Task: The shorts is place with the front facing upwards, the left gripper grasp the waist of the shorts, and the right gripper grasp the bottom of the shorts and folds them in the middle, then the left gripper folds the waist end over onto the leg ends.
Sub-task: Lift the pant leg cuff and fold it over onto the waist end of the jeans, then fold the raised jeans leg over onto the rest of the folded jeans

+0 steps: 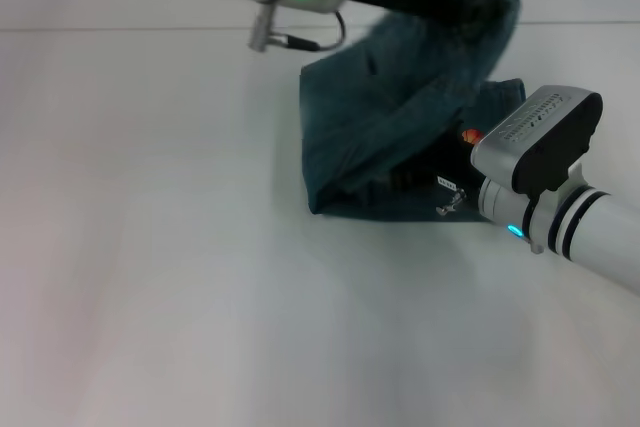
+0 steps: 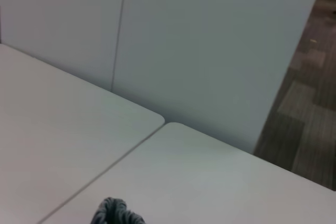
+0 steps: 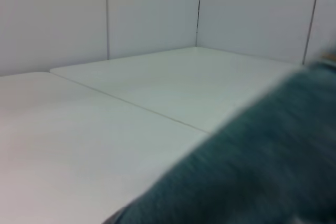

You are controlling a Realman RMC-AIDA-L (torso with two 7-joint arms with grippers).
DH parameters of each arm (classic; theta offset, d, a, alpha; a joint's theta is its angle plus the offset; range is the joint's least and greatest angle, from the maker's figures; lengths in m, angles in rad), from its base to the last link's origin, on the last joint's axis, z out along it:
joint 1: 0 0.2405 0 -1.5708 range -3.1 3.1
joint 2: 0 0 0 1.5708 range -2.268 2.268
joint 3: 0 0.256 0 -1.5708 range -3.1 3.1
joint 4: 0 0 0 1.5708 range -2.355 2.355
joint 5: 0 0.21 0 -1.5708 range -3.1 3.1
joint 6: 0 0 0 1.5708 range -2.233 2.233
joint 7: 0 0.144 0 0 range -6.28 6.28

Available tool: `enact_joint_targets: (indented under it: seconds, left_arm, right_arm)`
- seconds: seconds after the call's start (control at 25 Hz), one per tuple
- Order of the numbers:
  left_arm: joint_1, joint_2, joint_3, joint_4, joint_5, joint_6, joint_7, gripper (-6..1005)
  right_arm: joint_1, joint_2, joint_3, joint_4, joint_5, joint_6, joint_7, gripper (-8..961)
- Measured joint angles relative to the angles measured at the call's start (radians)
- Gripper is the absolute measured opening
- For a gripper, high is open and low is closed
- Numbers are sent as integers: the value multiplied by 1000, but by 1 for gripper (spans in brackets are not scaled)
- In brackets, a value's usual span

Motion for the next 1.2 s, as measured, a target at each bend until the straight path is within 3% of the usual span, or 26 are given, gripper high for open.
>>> enact_joint_targets:
  seconds: [0.24, 0.52, 0.8, 1.0, 1.2]
  left_arm:
    - [-27, -1, 131, -64, -36, -126, -2, 58]
    - [-30, -1, 158, -80, -38, -180, -2, 63]
    - [-33, 2, 159, -111, -36, -223, 11, 69]
    - [-35, 1, 162, -126, -38, -237, 19, 72]
    - [-40, -2, 214, -141, -39, -256, 20, 76]
  right_arm:
    - [-6, -1, 10, 2, -2, 2, 6, 0]
    - [-26, -8, 7, 8, -8, -23, 8, -1]
    - [-157, -20, -37, -19, -11, -155, 10, -1]
    - [-325, -20, -143, -99, -40, -384, -20, -2]
    - [-410, -28, -160, -148, -98, -527, 27, -2]
